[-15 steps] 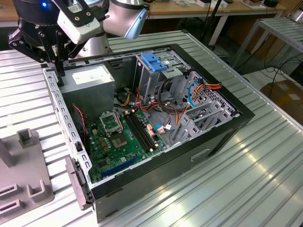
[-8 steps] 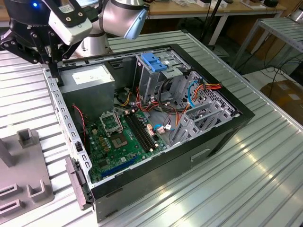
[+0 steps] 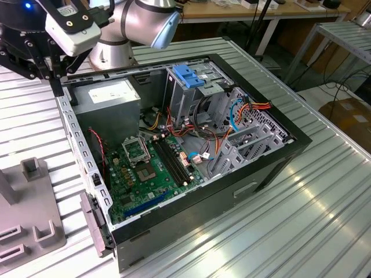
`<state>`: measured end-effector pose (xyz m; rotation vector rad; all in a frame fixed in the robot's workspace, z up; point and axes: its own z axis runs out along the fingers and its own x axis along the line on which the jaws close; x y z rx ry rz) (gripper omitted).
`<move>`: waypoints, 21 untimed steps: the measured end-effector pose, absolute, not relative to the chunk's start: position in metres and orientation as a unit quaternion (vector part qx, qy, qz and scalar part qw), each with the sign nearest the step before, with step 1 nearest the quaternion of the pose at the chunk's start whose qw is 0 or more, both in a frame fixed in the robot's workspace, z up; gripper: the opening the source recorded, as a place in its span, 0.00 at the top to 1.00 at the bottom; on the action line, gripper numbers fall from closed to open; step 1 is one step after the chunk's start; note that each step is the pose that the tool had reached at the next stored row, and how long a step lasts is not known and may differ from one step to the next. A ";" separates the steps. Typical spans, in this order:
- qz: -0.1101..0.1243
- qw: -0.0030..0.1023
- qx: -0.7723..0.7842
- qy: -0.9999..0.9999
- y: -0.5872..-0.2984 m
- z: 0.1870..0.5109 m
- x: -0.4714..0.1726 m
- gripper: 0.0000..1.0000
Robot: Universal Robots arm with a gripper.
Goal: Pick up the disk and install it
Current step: 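Reach for the disk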
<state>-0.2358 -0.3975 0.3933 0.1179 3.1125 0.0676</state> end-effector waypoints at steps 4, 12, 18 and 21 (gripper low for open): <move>0.022 0.013 0.038 0.999 -0.396 0.393 -0.246 0.90; 0.022 0.013 0.038 0.999 -0.393 0.393 -0.263 0.90; 0.022 0.013 0.038 0.999 -0.390 0.393 -0.281 0.90; 0.022 0.013 0.038 0.999 -0.389 0.393 -0.287 0.90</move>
